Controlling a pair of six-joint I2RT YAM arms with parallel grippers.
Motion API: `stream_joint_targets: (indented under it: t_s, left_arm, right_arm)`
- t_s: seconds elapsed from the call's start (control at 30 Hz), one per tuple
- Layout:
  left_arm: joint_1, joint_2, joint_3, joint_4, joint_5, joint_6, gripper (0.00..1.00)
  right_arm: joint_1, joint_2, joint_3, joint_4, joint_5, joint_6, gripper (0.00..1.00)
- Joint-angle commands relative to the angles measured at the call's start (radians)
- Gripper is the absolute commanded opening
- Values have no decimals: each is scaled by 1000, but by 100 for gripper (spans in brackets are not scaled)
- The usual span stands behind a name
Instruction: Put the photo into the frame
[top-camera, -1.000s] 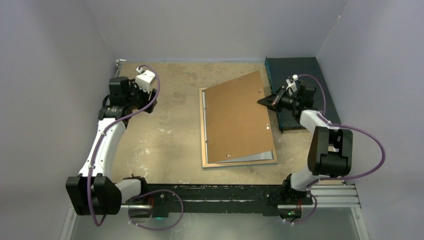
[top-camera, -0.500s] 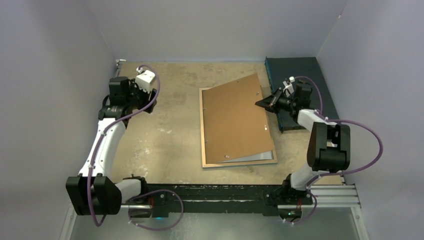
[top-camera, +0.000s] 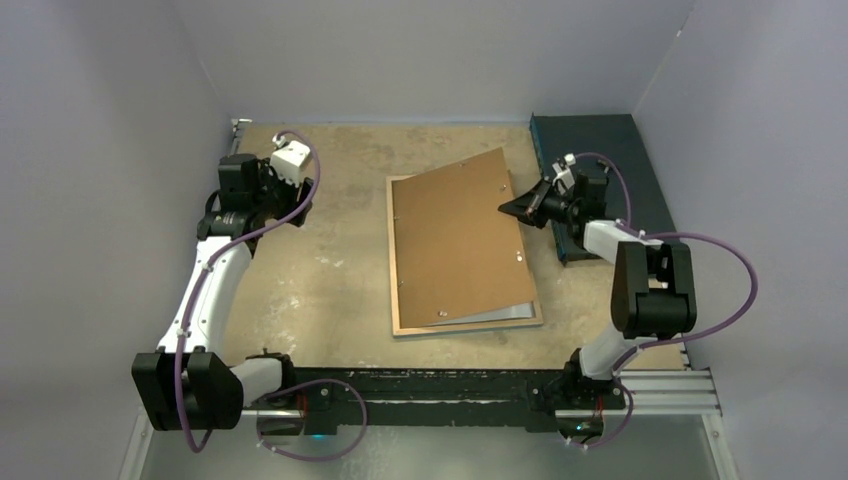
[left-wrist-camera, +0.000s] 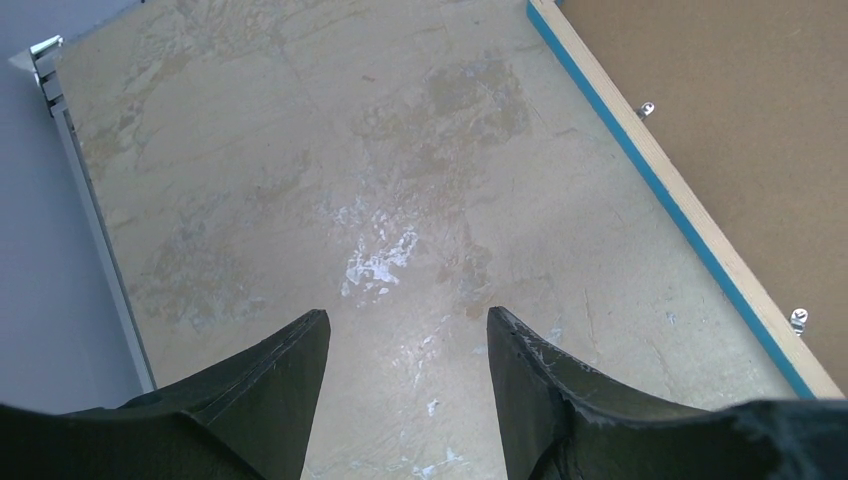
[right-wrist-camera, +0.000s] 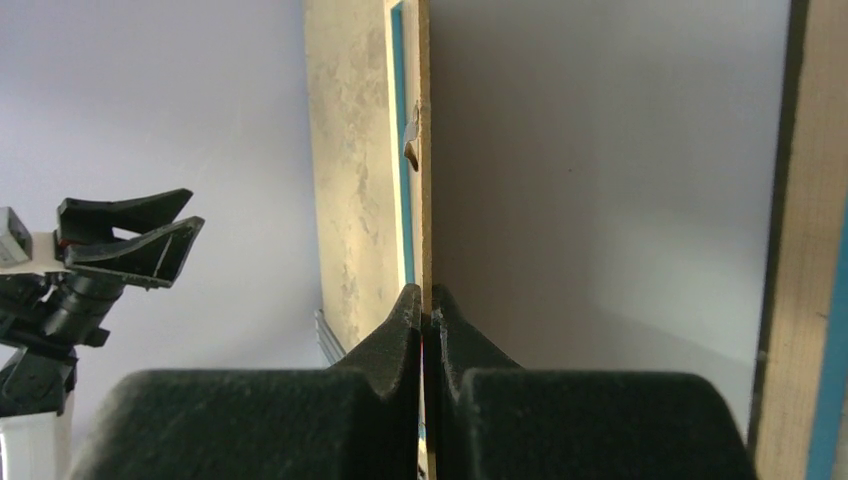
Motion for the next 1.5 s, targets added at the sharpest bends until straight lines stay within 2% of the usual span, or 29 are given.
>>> stream_joint_targets:
  t_s: [0.0,0.2,0.3,0.47,0.57,0.73,0.93,1.0,1.03,1.13,1.17,1.2,1.3,1.47]
  left_arm:
    - [-1,8,-1,27,-15,3,58]
    - [0,51,-38,18,-29,14,57]
    - [0,78,-73,41,-34,21,57]
    - [-2,165,-106,81,-50,20,57]
    - [-3,195,-139,115,-41,7,56]
    - [-13,205,-179,145,-49,10,55]
    - [-14,187,-184,143,-43,11,54]
    - [-15,179,-193,139,-41,11,54]
    - [-16,176,-195,138,-40,13,54]
    - [-17,162,-208,136,-41,20,54]
    - [-17,158,-211,135,-41,20,54]
    - [-17,154,-214,134,-42,22,54]
    - [-17,148,-213,131,-42,23,54]
    - [-17,144,-205,123,-41,25,53]
  right_arm:
    - [99,-26,-73,106,93,64,0]
    - [226,-29,-168,255,196,181,0]
    - [270,-18,-164,276,234,196,0]
    - [352,16,-121,226,335,164,0]
    - [370,57,-64,122,379,85,0]
    - [389,106,39,-85,461,-49,20]
    - [411,127,103,-227,561,-127,41]
    - [417,122,117,-253,595,-141,53]
    - [421,120,128,-276,615,-152,65]
    - [435,114,161,-325,668,-177,70]
    - [440,109,170,-332,689,-185,74]
    - [444,102,179,-359,712,-193,88]
    - [459,88,207,-410,770,-215,93]
    - [500,45,237,-471,898,-244,94]
